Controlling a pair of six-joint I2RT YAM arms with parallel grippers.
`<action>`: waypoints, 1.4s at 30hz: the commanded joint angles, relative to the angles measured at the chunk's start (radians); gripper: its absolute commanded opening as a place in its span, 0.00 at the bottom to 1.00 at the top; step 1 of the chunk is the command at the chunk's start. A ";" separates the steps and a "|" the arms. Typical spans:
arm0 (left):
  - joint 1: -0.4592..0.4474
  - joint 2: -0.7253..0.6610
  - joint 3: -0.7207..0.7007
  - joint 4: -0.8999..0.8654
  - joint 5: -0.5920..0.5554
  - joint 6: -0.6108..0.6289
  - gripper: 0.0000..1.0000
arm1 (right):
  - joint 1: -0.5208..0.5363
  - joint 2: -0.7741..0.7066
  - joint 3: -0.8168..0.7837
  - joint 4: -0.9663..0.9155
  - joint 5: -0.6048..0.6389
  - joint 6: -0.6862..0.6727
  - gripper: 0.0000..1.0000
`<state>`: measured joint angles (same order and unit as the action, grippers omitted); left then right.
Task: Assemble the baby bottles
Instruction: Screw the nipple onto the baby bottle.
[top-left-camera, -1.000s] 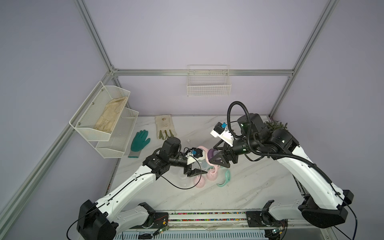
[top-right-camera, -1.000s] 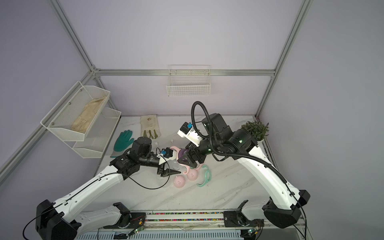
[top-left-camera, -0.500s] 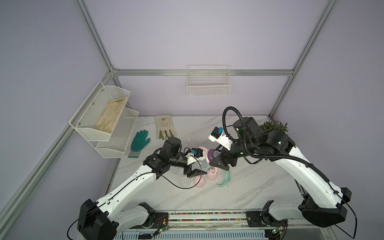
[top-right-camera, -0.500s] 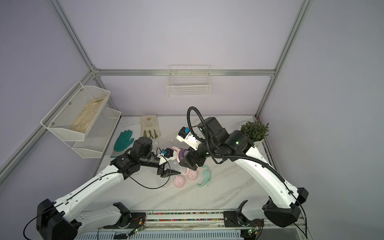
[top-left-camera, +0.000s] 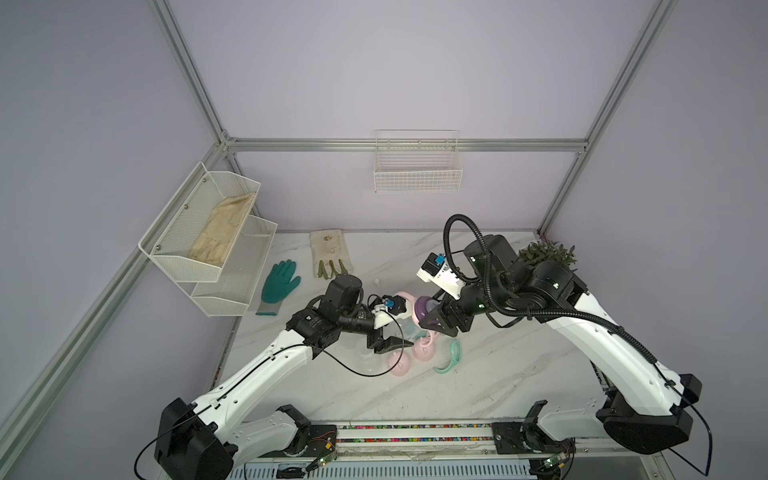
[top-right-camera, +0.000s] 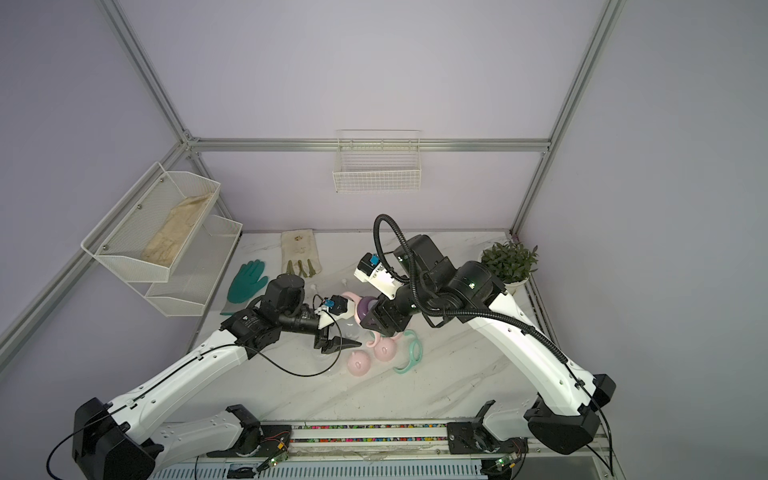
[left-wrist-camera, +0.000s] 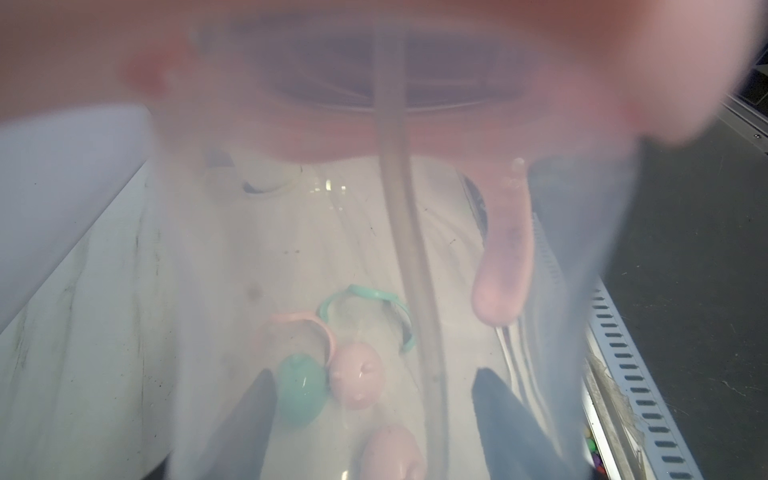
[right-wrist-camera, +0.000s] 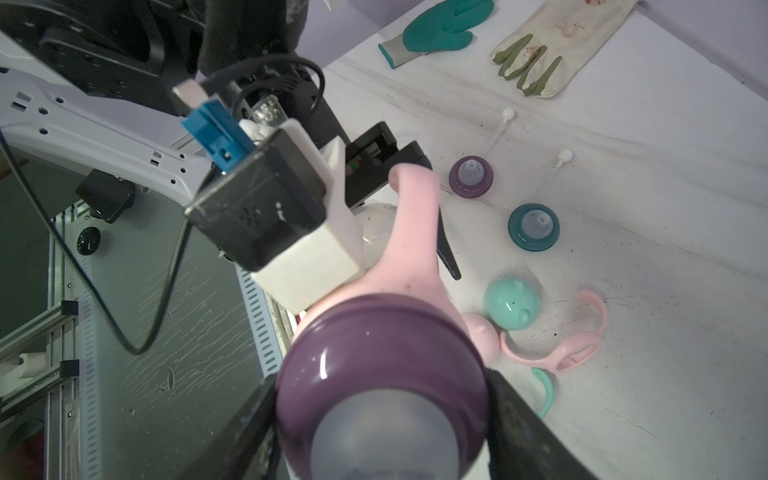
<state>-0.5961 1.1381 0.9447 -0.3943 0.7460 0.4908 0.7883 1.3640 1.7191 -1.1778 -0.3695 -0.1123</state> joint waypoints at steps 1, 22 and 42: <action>0.004 -0.037 0.057 0.098 -0.069 -0.016 0.00 | 0.005 -0.003 -0.049 0.063 -0.033 0.015 0.52; -0.007 -0.131 -0.156 0.527 -0.685 0.080 0.00 | -0.274 0.114 -0.163 0.368 -0.200 0.276 0.12; -0.022 -0.022 -0.358 1.257 -1.198 0.504 0.00 | -0.414 0.268 -0.183 0.663 -0.380 0.640 0.00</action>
<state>-0.6361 1.1294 0.6010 0.5343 -0.2398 0.8757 0.4442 1.6058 1.5291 -0.4870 -0.8623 0.4088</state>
